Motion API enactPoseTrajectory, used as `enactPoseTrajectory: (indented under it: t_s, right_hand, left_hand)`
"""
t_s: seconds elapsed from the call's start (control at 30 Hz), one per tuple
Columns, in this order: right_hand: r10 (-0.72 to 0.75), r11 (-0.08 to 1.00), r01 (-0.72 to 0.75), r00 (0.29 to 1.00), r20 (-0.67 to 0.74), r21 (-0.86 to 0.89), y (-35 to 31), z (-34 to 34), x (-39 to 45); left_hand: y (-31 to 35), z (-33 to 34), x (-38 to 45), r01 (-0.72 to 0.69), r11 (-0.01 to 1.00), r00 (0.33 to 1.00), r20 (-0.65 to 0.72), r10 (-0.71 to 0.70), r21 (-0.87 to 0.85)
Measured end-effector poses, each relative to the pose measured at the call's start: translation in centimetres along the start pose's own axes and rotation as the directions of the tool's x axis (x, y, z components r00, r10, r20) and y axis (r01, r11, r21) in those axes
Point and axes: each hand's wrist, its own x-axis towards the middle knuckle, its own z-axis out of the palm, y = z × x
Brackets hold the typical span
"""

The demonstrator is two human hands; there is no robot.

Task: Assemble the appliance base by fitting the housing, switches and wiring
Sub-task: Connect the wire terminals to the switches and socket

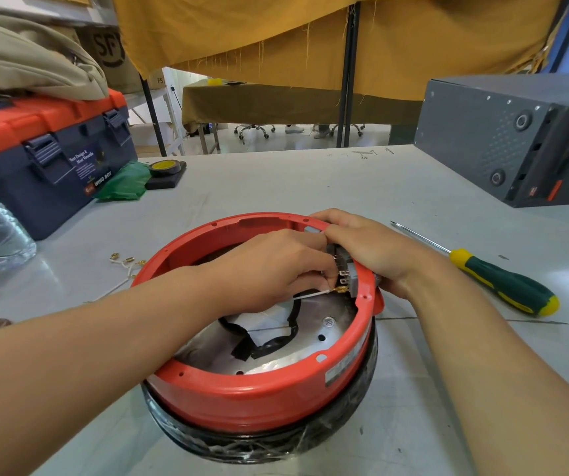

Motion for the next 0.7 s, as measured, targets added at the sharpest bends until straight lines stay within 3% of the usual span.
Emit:
enactPoseTrajectory:
  t_s: [0.57, 0.7]
  right_hand:
    - [-0.023, 1.000, 0.023, 1.000, 0.017, 0.008, 0.15, -0.22, 0.17]
    - [-0.037, 0.999, 0.037, 0.999, 0.029, -0.012, 0.10, -0.39, 0.21]
  left_hand:
    - [0.16, -0.39, 0.32, -0.014, 0.992, 0.999, -0.051, 0.007, -0.126]
    - [0.34, -0.84, 0.37, 0.066, 0.983, 0.997, -0.025, -0.072, -0.174]
